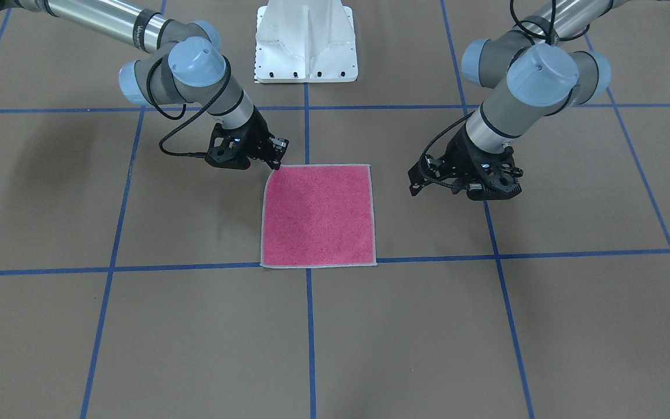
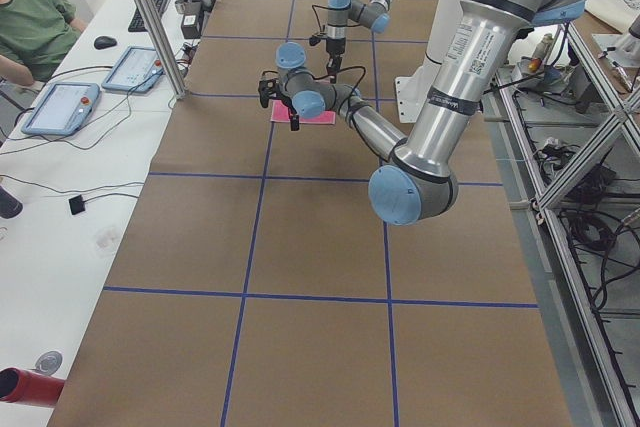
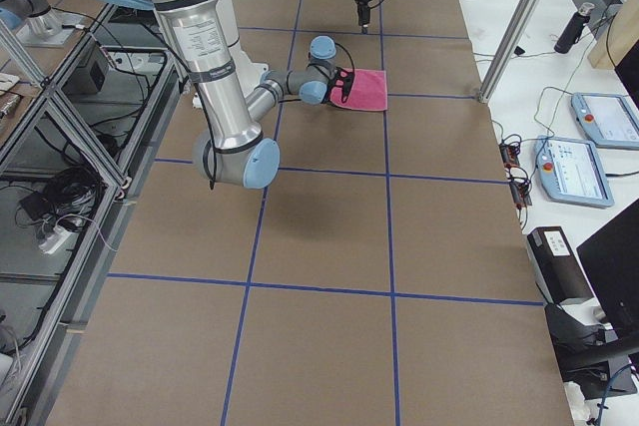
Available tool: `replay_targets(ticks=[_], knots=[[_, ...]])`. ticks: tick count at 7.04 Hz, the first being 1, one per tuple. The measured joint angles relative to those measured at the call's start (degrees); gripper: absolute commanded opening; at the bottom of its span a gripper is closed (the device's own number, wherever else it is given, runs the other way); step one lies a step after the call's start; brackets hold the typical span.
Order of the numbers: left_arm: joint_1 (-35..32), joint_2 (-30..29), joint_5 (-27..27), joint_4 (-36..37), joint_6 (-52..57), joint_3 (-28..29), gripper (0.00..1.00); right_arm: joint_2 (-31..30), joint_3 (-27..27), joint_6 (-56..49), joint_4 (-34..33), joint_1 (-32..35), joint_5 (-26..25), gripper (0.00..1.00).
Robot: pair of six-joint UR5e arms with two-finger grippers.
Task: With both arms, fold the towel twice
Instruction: 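Lower the right gripper onto the towel corner nearest it and pinch, then lower the left gripper to the towel's near corner while the right gripper holds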
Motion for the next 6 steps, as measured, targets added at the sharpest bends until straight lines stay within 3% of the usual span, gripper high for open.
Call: replay_targets(ticks=[6], knots=[[0.3,-1.7,0.0,0.0,-1.4,1.0,1.00,0.0,1.8,0.7,0.1,1.6,0.1,0.00]])
